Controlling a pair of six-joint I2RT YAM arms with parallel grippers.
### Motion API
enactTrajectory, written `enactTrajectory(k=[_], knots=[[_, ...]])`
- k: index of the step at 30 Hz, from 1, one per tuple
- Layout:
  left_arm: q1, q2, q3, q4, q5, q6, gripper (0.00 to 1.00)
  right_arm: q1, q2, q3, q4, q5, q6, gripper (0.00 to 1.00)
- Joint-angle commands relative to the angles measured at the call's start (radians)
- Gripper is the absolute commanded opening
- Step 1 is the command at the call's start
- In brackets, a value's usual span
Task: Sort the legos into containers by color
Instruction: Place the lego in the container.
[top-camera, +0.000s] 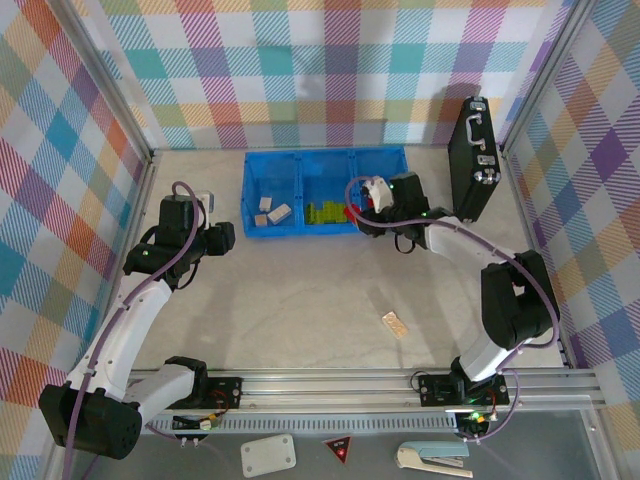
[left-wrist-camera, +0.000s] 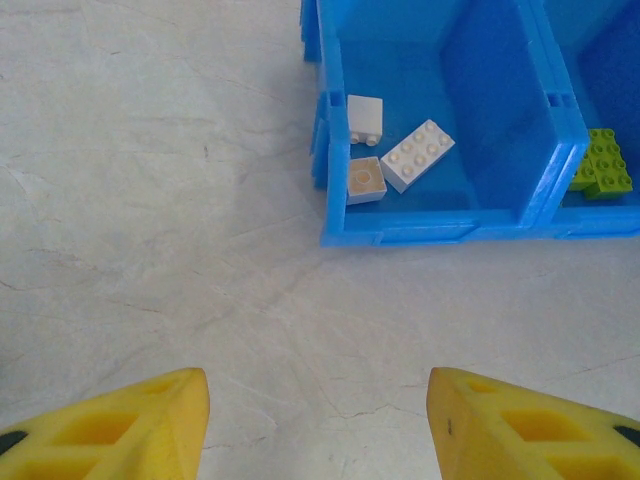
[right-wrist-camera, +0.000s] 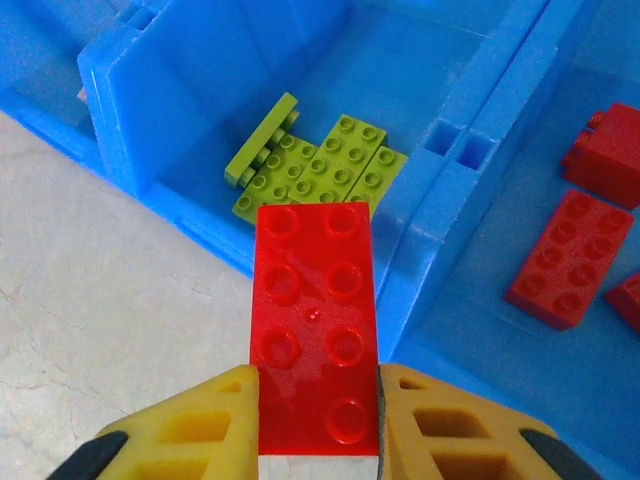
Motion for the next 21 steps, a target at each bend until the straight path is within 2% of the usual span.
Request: enactTrajectory(k=[1,5,11,21], knots=[[0.015,-0.015,0.002,-0.012,-0.014,0.011,0.6,-0.015,-0.015,0.058,0.004,0.053,0.086,0.0],[0.016,-0.013,0.002,-0.013,-0.015,0.011,0.6,-0.041,0.043,0.156,-0.066,0.126,0.157,0.0],[0.016,-0.014,0.003,-0.014,-0.02,0.01,0.6,-0.062,0.136,0.288,-0.133,0.126,0.171,0.0],[0.018,-0.012,0.004,-0.015,-0.024,0.012,0.6,-0.071,0.36,0.583,-0.328,0.412,0.233,0.0]])
